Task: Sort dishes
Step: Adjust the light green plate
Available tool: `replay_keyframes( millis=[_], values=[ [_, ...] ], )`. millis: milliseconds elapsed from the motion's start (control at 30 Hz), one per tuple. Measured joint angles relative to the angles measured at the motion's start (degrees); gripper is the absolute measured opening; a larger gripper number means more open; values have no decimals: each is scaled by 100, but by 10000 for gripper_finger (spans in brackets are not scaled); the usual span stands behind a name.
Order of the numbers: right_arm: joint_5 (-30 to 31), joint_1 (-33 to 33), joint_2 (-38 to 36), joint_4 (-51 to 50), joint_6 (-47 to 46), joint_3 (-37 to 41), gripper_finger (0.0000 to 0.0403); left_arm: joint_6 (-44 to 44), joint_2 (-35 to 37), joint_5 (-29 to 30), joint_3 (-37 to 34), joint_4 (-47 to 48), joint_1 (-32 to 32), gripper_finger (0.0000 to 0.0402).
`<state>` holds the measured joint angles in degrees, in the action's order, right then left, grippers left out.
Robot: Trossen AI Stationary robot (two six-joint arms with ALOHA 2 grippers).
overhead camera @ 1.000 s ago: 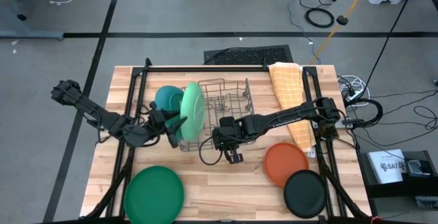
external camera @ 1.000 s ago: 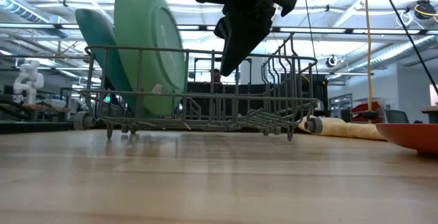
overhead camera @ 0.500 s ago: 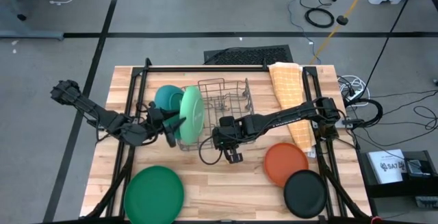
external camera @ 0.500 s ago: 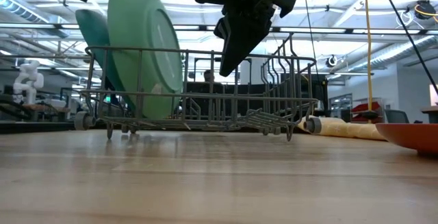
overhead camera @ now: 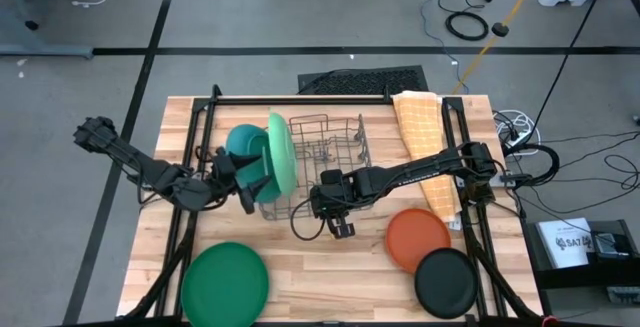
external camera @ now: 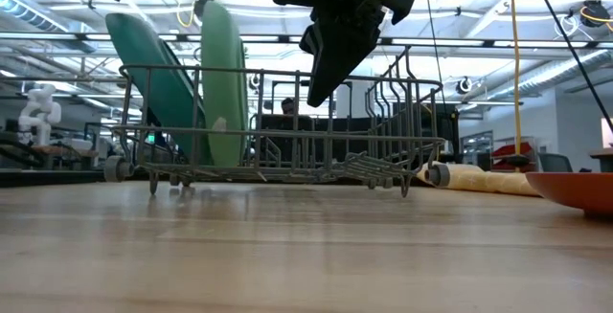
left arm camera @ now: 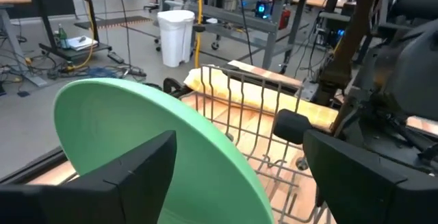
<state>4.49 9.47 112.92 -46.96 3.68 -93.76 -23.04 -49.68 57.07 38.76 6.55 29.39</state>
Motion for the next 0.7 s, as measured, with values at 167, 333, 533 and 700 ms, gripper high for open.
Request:
replay_keyframes(
  millis=[167, 333, 533, 700],
  values=[
    [-1, 0, 0, -2, 2, 0, 4, 139, 191, -129, -4, -6, 87, 331],
    [-4, 0, 0, 0, 11, 0, 4, 793, 387, -132, -4, -444, 183, 331],
    [-11, 0, 0, -2, 17, 0, 4, 2425, 308, -824, -4, -1887, 39, 323],
    [-15, 0, 0, 1, 9, 0, 4, 2644, 152, -1089, 203, -1631, -483, 266]
  ],
)
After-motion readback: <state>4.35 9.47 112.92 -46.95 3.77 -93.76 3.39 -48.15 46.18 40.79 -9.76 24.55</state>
